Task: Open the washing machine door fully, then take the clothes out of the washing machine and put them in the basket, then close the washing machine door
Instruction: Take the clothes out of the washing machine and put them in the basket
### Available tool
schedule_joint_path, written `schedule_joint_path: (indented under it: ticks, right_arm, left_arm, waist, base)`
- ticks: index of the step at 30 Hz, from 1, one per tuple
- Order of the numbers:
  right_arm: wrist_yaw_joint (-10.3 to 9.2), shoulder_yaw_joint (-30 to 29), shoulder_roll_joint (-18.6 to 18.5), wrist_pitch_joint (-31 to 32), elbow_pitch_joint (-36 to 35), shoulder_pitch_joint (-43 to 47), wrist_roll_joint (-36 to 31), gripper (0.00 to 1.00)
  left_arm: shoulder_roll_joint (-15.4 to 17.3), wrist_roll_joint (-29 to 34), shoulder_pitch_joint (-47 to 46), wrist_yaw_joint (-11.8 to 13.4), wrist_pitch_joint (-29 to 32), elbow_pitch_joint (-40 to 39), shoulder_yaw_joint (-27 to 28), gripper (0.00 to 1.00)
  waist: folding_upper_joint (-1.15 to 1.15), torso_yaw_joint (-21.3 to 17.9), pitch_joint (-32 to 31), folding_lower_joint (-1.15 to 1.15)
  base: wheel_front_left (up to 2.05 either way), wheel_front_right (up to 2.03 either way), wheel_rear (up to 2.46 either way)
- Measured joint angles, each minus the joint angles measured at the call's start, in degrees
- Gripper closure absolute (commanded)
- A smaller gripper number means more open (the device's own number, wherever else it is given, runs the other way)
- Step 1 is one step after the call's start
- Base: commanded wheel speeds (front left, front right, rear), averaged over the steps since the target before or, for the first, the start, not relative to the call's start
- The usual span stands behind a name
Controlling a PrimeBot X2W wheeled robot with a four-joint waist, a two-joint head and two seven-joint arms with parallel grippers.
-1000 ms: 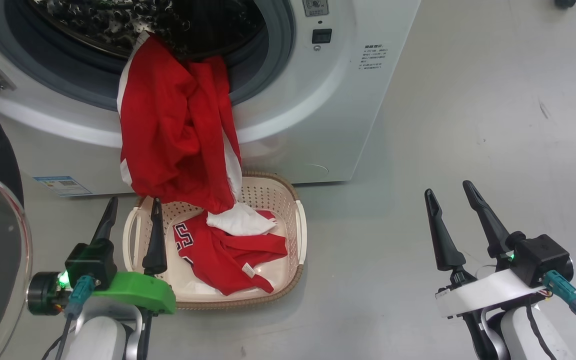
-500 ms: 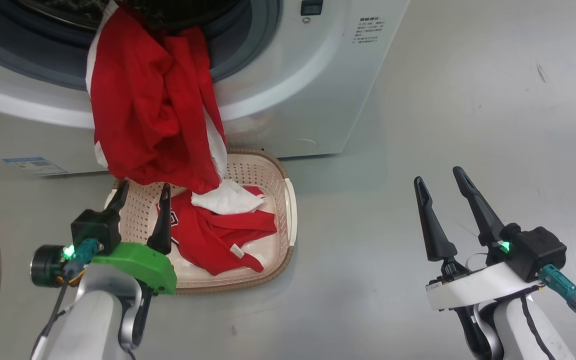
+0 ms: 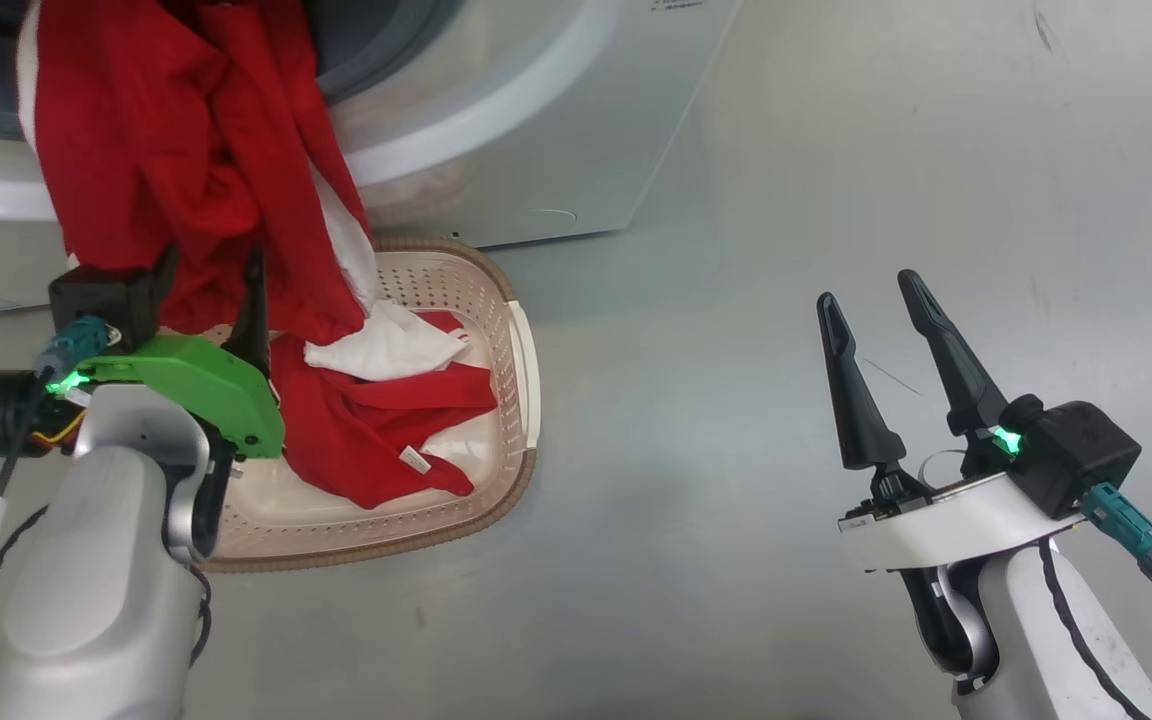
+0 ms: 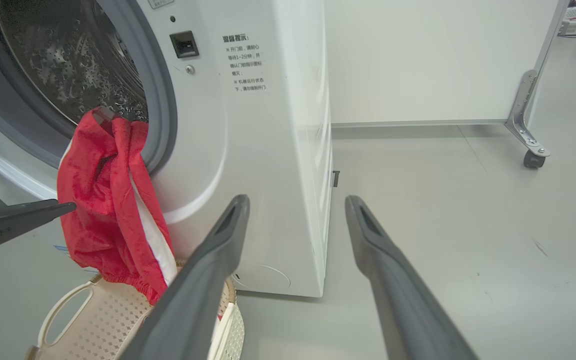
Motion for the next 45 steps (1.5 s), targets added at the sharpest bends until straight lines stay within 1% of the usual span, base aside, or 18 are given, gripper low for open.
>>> schedule_joint_path:
  ticks: [7,12,20,21,22,32,37,45]
  right_arm:
    - [0.04,0.5,0.3,0.0,-0.2,-1.8,0.5,0.00]
    - [0.46,1.0,0.5,0.0,0.0,-2.7,0.5,0.00]
    - [0.52,1.3,0.7,0.0,0.6,-3.1,1.1,0.00]
    - [0.52,1.3,0.8,0.0,0.7,-3.2,1.1,0.00]
    - [0.53,1.3,0.8,0.0,0.8,-3.3,1.2,0.00]
    - [0.60,1.0,0.9,0.0,1.3,-3.5,1.7,0.00]
    - [0.62,-0.2,0.9,0.0,1.3,-3.5,1.6,0.00]
    - [0.94,-0.7,0.7,0.0,1.3,-3.5,1.2,0.00]
  left_arm:
    - [1.5,-0.3,-4.1,0.0,1.6,4.0,1.3,0.00]
    - [2.1,-0.5,-7.2,0.0,2.0,6.5,2.1,0.00]
    - [1.9,-1.0,-10.5,-0.8,1.8,9.7,2.0,0.00]
    - [1.8,-1.2,-10.7,-0.8,1.4,10.0,2.0,0.53]
    - [1.8,-1.3,-11.0,-0.8,1.0,10.9,2.0,1.00]
    - [0.8,-1.3,-11.2,-1.7,-1.6,14.2,1.6,1.00]
    - [-0.7,-1.2,-11.1,-2.0,-4.7,14.4,0.5,1.00]
    - [-1.8,1.3,-9.1,-2.4,-11.5,12.3,-1.7,1.00]
  waist:
    - [0.00,-2.3,2.4,0.00]
    - [0.00,-3.8,4.0,0.00]
    - [0.00,-5.4,5.1,0.00]
    - [0.00,-5.5,5.1,0.00]
    - [0.00,-5.7,5.1,0.00]
    - [0.00,-5.8,4.6,0.00]
    - [0.00,-4.8,4.4,0.00]
    - [0.00,-2.4,3.9,0.00]
  base:
    - [0.00,0.00,0.00]
    - [0.00,0.00,0.00]
    - [0.00,0.00,0.00]
    - [0.00,0.00,0.00]
    - [0.00,0.00,0.00]
    - [0.00,0.00,0.00]
    - [0.00,0.00,0.00]
    - [0.00,0.00,0.00]
